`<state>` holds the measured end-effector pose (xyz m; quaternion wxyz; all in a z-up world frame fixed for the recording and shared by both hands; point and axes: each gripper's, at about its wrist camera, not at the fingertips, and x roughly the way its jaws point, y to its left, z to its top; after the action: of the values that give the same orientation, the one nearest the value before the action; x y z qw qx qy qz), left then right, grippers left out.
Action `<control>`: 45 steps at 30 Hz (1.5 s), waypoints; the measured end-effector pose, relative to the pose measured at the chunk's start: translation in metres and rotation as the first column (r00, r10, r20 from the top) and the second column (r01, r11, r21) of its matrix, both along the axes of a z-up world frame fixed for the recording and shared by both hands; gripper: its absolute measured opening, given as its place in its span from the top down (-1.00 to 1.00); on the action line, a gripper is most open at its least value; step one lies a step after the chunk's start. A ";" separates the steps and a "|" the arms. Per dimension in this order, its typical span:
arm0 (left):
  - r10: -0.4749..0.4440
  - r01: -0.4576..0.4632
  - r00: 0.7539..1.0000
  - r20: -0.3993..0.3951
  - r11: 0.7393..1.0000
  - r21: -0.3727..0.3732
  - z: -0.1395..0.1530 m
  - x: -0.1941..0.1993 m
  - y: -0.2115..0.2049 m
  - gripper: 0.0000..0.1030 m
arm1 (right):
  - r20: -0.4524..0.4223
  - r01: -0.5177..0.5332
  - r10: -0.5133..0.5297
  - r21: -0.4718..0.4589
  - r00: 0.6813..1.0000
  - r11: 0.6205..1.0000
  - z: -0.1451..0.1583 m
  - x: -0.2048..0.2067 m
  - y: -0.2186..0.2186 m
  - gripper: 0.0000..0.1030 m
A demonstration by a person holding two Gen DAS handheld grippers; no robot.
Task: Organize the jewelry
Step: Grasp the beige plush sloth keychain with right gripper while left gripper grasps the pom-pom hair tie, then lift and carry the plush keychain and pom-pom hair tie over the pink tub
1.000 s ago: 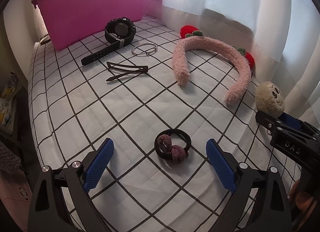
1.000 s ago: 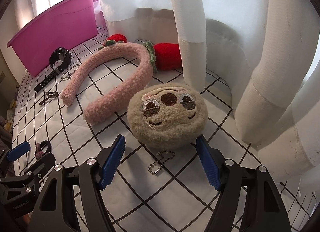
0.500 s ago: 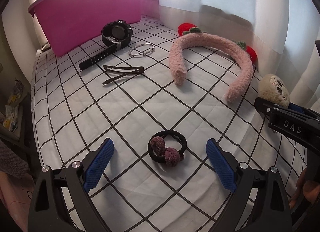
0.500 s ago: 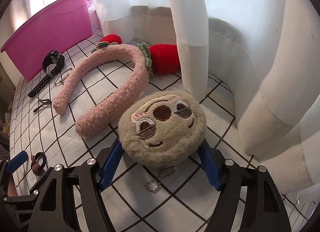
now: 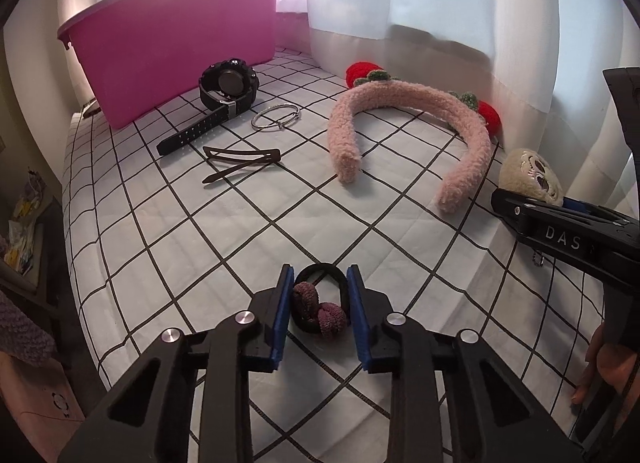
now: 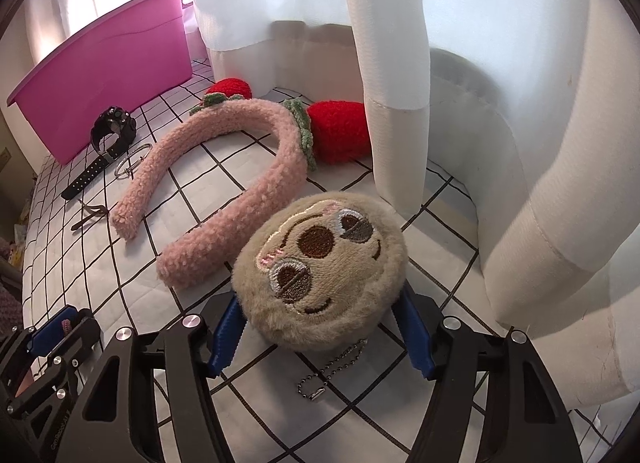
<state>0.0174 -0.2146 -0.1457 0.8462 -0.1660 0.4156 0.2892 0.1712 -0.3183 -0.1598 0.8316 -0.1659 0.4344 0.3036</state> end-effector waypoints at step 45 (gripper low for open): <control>0.187 -0.192 0.969 0.159 0.981 0.017 0.172 -0.092 0.112 0.68 | 0.035 -0.286 0.284 0.181 0.958 0.941 0.167 -0.096 0.048 -0.17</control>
<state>-0.0748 -0.1025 0.0262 0.8473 -0.2135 0.3253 0.3615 0.0755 -0.2706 0.0077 0.7925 -0.1506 0.3722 0.4590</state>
